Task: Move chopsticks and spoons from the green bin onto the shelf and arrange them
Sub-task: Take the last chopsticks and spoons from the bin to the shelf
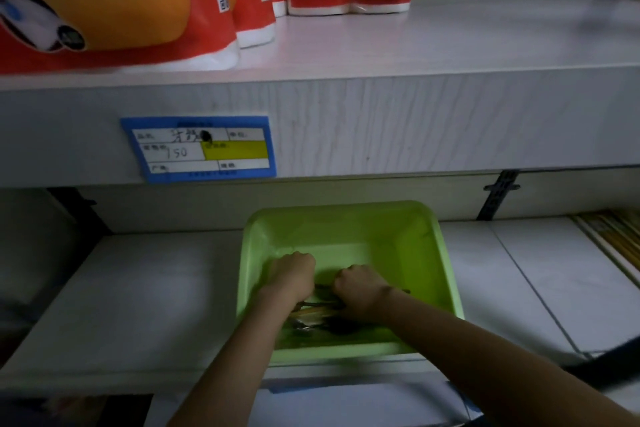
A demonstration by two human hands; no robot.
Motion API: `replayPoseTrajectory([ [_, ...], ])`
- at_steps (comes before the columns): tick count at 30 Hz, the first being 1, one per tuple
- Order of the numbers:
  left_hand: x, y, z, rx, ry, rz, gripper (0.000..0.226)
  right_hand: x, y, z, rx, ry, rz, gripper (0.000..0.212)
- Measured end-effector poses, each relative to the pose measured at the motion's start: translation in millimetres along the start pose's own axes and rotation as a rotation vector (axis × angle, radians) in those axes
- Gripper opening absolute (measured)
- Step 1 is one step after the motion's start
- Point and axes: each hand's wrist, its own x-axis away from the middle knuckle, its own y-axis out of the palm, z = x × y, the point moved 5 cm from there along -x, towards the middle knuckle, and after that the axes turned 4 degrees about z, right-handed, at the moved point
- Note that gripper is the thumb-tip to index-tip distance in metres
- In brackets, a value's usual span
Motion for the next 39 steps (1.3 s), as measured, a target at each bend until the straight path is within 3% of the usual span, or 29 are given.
replayPoseTrajectory([
  [9, -4.1, -2.0, -15.2, 0.07, -0.033, 0.035, 0.022, -1.0, -4.1, 13.6, -0.219, 0.072, 0.018, 0.036],
  [19, -6.0, 2.4, -20.8, 0.068, -0.058, 0.064, 0.024, -7.6, -9.5, -3.4, -0.086, 0.03, 0.062, 0.034],
  [26, -7.2, -3.7, -22.8, 0.083, -0.075, 0.094, 0.026, -16.0, -13.4, -17.6, 0.022, -0.046, 0.009, 0.022],
  [33, -8.9, -9.2, -23.6, 0.151, -0.073, 0.104, 0.023, -15.9, -16.3, -14.1, 0.071, -0.099, -0.022, 0.028],
  [39, -6.5, -14.5, -23.4, 0.199, -0.064, 0.215, 0.022, -0.2, -23.2, 9.8, -0.27, -0.004, -0.062, 0.041],
])
